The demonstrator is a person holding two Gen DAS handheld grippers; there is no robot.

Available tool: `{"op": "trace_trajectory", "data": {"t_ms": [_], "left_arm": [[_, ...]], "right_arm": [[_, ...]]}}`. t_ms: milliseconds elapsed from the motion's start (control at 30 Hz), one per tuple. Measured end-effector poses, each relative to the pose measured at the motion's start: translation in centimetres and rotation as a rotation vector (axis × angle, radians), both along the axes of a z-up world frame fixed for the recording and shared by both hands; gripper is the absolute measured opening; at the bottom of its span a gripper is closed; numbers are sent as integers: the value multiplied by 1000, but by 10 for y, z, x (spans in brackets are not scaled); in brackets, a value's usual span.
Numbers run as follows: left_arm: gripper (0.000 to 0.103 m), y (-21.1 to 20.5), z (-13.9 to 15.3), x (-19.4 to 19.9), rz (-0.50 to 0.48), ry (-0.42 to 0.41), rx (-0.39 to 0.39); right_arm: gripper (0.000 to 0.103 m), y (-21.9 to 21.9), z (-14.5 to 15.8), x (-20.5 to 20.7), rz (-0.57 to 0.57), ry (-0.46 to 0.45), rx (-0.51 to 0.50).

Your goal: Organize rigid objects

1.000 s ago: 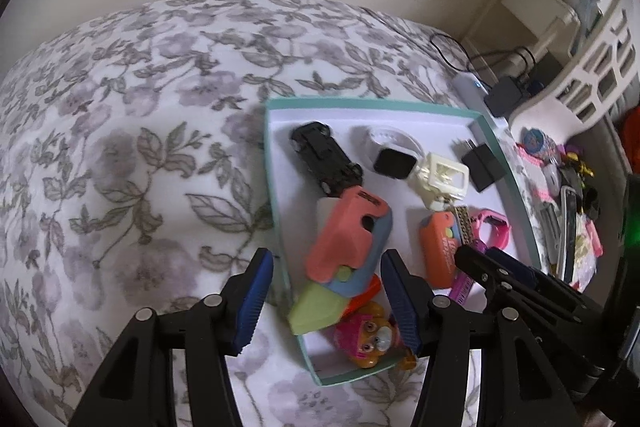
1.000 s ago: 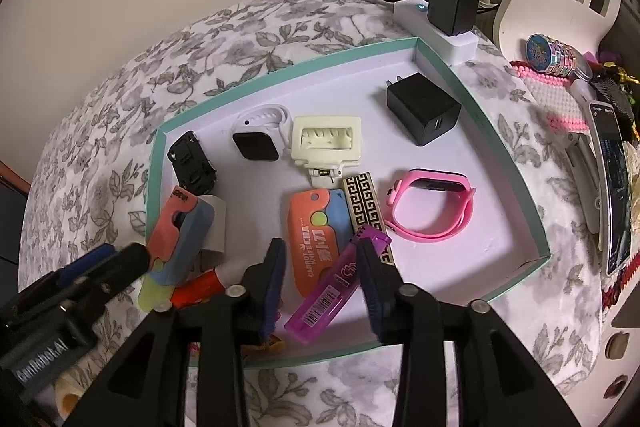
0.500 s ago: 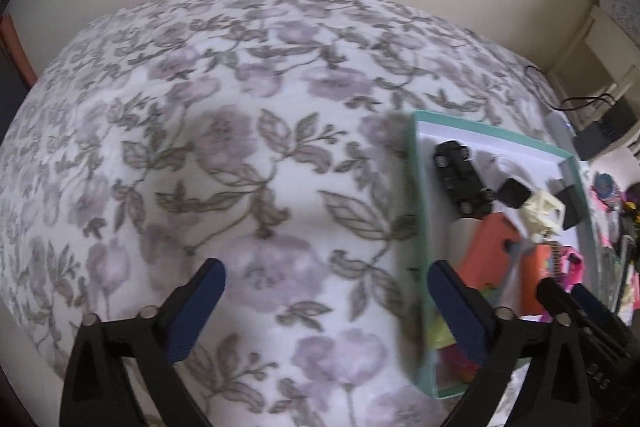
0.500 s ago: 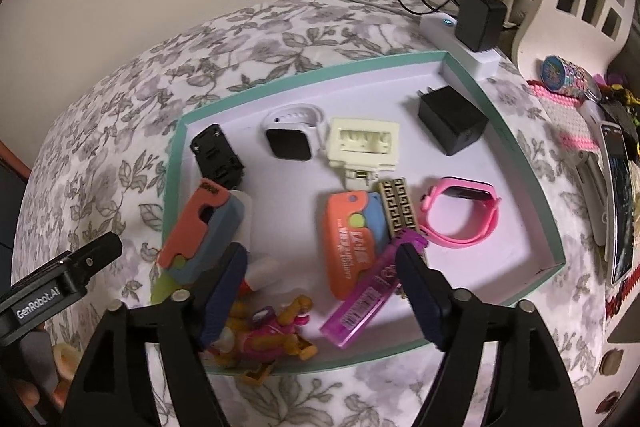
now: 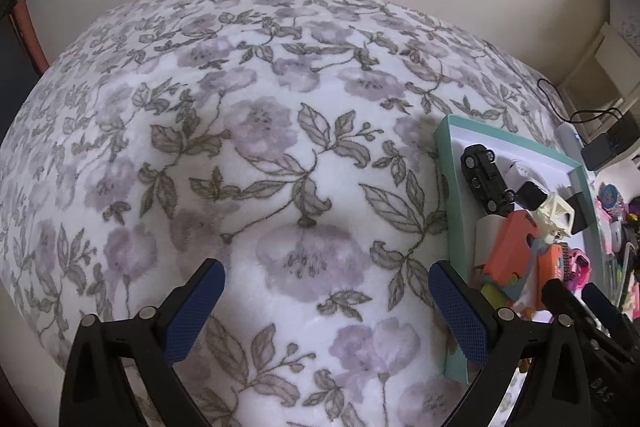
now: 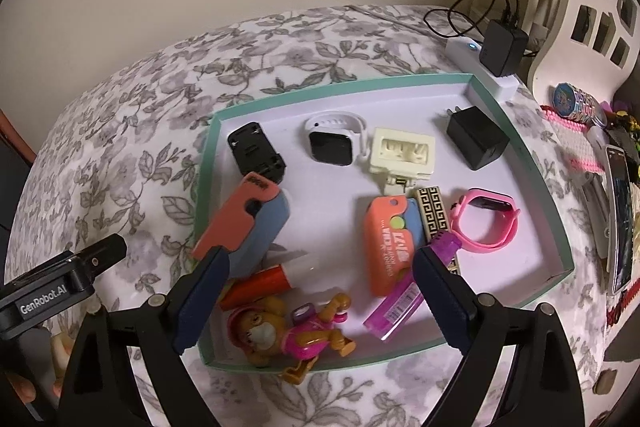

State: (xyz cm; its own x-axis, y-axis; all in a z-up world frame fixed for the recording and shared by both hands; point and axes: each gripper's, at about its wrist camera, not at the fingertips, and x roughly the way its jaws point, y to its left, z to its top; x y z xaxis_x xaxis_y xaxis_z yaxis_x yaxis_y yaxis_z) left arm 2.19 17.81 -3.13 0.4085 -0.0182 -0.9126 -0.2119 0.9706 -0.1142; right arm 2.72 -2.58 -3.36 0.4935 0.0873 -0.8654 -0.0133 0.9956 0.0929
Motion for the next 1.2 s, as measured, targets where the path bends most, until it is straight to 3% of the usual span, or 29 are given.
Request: {"op": "trace_trajectory", "data": {"t_ms": [267,533,867,1200], "left_arm": [[103,5,19,-15,-1,-56,19],[103,-1,36,-30,-19,-101,102],[103,-2,46,-49,-12,-131,70],[103,-4,48,-62,-18,-129,110]], "right_arm": [[93,5,2,-13,8,-4,9],[93,-2,6,-25,-14,-9,37],[93,-6,11,-38,-26,-19,67],[93,-2,16,-44,-8,-36,58]]}}
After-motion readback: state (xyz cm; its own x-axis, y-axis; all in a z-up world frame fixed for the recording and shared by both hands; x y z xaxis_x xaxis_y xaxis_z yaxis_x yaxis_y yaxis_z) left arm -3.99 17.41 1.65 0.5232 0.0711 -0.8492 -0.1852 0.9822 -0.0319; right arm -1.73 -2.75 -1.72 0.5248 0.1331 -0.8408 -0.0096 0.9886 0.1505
